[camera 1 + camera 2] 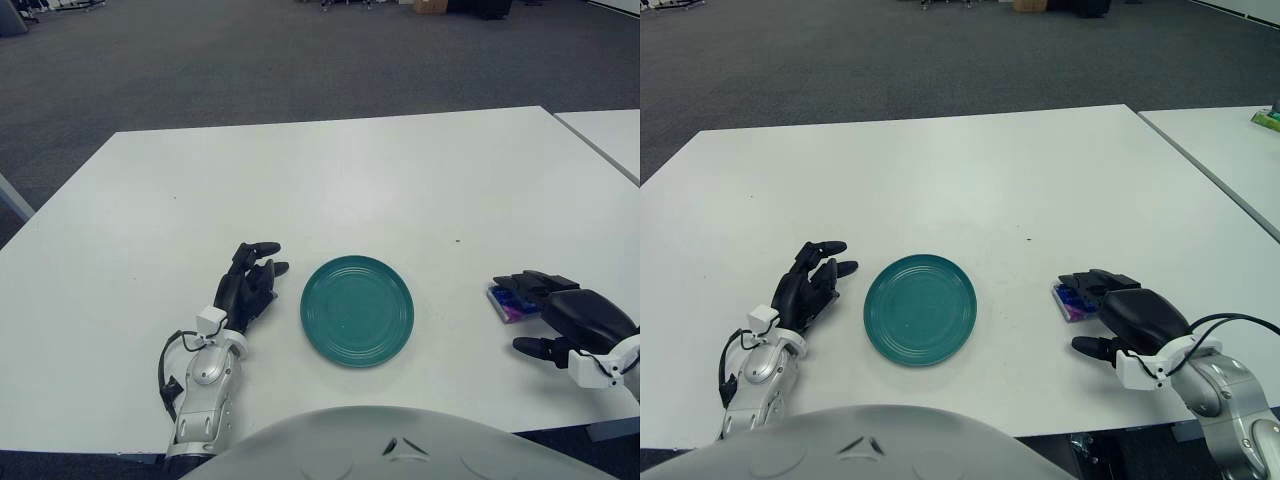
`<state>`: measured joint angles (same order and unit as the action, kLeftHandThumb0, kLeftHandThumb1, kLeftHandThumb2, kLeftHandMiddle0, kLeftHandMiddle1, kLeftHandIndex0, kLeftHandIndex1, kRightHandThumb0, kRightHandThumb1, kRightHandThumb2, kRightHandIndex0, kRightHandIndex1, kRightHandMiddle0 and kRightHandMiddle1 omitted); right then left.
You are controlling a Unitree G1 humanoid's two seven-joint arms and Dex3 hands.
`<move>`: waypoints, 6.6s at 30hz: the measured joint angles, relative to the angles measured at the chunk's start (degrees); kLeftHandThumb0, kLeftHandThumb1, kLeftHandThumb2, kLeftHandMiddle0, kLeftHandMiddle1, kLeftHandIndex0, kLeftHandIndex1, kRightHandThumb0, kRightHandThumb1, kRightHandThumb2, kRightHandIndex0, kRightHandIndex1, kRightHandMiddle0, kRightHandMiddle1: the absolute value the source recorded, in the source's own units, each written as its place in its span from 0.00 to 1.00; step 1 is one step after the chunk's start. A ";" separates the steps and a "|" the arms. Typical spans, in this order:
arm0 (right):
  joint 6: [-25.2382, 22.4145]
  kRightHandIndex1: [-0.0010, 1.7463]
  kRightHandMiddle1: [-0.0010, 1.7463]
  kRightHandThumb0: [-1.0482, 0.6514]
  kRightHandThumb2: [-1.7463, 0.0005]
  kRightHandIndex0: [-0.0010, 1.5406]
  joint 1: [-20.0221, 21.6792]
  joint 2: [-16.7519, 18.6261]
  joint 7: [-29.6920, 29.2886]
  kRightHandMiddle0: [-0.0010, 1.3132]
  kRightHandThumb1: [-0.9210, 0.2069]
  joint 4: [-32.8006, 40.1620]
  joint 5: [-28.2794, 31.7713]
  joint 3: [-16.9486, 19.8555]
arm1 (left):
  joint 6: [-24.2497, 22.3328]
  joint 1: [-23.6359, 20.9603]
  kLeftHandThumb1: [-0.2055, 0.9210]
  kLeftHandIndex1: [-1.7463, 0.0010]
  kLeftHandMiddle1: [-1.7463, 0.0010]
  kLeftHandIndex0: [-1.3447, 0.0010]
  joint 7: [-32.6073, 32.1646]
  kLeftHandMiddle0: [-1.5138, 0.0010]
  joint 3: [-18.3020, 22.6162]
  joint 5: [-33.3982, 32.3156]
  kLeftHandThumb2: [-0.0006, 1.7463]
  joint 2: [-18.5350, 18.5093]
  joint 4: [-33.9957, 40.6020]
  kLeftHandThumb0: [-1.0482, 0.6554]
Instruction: Put the gum into the plate.
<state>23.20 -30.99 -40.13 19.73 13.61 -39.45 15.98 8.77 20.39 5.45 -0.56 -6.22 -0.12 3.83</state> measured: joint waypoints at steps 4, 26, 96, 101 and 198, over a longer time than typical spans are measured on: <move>-0.07 0.01 0.28 0.08 0.64 0.19 1.21 -0.67 -1.76 0.00 0.00 -2.31 -0.27 -1.30 | -0.17 0.21 1.00 0.31 0.39 0.82 0.02 0.73 -0.16 0.02 0.41 -0.01 0.38 0.19; -1.04 0.01 0.36 0.12 0.70 0.23 7.08 -4.45 -7.97 0.00 0.00 -11.87 0.70 -5.98 | 0.08 0.37 1.00 0.32 0.38 0.82 0.26 0.74 0.48 0.06 0.39 -1.06 0.36 0.17; 10.41 1.00 1.00 0.33 0.66 0.82 12.48 -1.10 -34.34 0.78 0.00 -28.43 9.16 -9.14 | 3.82 -1.81 1.00 0.33 0.38 0.85 1.05 0.73 2.49 -0.22 0.41 -2.06 -3.97 0.21; 11.39 1.00 1.00 0.32 0.66 0.82 13.00 -0.98 -35.89 0.78 0.00 -28.54 8.58 -9.42 | 3.75 -2.04 1.00 0.33 0.39 0.85 1.05 0.74 2.52 -0.17 0.40 -2.13 -4.17 0.21; -15.13 0.00 0.00 0.00 0.64 0.00 -1.90 -4.03 18.25 0.00 0.00 26.65 9.73 17.13 | 24.57 -14.03 1.00 0.65 0.97 1.00 4.51 0.82 3.94 4.60 0.50 -8.39 -28.29 0.08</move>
<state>8.07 -32.89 -44.15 37.98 40.25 -29.72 33.10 33.35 6.36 9.97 3.38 -1.62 -8.51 -24.46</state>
